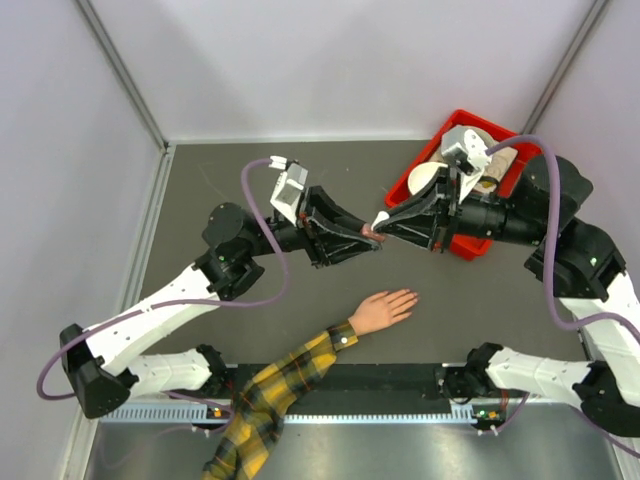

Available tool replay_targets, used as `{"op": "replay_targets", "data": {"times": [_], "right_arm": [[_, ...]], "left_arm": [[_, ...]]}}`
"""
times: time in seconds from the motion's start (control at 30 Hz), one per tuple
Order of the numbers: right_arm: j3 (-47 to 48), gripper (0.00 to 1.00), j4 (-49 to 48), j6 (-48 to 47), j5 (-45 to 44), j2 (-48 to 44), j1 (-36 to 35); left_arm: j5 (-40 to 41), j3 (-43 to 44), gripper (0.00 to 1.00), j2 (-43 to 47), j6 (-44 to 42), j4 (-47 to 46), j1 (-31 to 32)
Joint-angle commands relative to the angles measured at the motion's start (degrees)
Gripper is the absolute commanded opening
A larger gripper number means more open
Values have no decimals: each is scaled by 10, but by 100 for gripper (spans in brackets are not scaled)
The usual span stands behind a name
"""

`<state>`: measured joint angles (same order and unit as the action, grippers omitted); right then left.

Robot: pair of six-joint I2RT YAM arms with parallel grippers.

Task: Paint the nails

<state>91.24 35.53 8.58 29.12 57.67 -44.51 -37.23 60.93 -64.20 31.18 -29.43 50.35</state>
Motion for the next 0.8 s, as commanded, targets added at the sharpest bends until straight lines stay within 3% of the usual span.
{"op": "replay_targets", "data": {"times": [0.0,0.07,0.1,0.2,0.37,0.47,0.63,0.77], "right_arm": [[32,0,-17,-38,210,33,10],[27,9,-36,-9,182,33,11],[30,35,-38,1,156,32,10],[46,70,-28,70,8,28,10],[165,72,132,208,-287,93,-8],[211,71,183,274,-365,129,-24],[320,58,293,332,-444,209,-72],[311,55,269,333,-458,216,-87]], "left_arm": [[-49,31,0,7,83,-56,-17],[-39,41,0,10,44,-14,-17],[-26,44,0,12,27,2,-17],[54,53,0,20,-65,77,-15],[210,59,0,17,-232,143,-5],[270,44,0,6,-289,132,-4],[307,44,0,-17,-308,119,-2],[311,43,0,-24,-292,105,0]]}}
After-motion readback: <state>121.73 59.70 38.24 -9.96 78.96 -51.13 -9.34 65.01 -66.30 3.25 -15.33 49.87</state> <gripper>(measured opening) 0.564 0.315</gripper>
